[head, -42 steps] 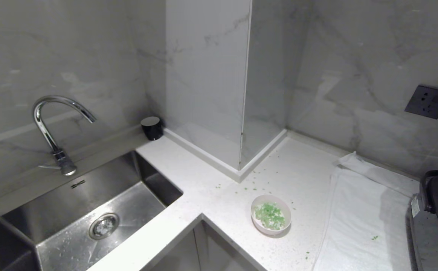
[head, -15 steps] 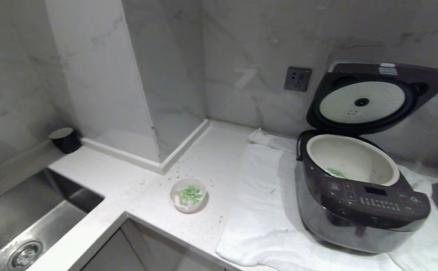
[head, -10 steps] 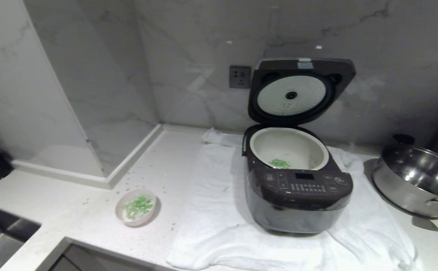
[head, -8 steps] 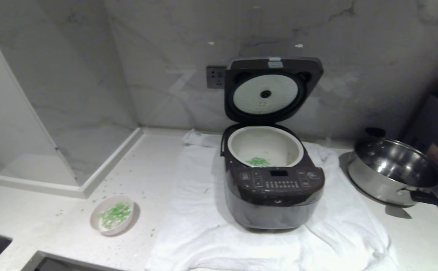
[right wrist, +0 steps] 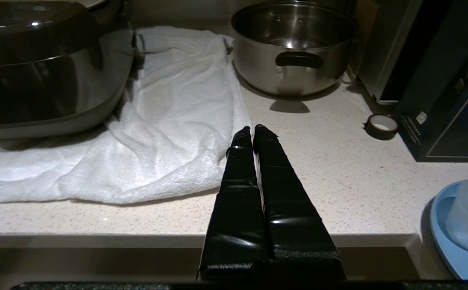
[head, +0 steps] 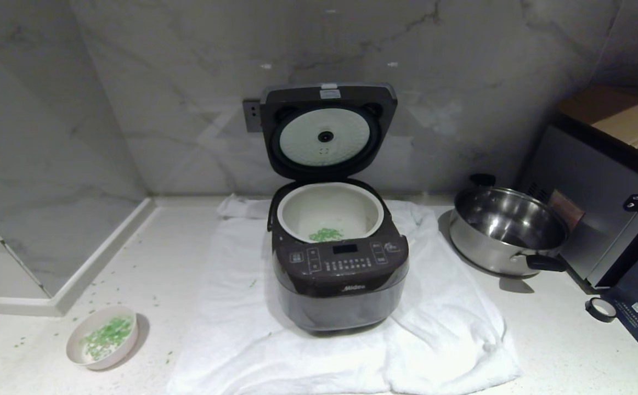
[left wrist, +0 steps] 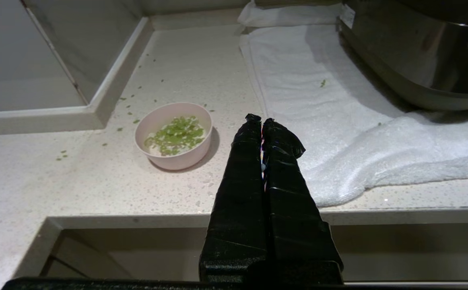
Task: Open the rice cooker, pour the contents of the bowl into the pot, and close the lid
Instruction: Pour the water from the bowl into the rice cooker
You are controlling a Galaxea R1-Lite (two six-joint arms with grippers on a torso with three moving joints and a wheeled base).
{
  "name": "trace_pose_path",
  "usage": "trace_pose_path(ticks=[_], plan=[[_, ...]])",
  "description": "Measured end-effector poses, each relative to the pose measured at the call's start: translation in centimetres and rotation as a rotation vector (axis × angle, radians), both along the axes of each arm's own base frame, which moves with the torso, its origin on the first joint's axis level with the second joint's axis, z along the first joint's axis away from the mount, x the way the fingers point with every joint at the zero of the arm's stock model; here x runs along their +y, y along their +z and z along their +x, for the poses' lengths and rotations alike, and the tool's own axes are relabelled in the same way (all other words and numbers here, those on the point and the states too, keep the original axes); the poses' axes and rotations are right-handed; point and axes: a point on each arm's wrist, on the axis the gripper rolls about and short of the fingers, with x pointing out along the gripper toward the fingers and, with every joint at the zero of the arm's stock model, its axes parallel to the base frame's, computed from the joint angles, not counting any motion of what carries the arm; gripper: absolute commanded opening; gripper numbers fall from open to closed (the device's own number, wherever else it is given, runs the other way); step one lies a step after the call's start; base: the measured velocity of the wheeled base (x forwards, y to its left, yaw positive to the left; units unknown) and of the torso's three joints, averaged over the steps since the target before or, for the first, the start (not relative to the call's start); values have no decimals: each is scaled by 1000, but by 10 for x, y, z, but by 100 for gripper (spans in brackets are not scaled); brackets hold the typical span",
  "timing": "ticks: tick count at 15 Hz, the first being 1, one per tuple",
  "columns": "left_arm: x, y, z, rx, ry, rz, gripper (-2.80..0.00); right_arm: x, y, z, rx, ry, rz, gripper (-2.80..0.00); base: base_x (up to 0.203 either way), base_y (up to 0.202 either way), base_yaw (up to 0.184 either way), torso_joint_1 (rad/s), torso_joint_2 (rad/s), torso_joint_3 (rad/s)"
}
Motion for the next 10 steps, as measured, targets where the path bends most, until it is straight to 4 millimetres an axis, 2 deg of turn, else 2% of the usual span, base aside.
trace_pose_path(ticks=[10], plan=[[0, 0, 0, 1, 6, -3, -280, 0, 0, 0, 0, -1, 0, -280, 0, 0, 0, 0, 0, 0]])
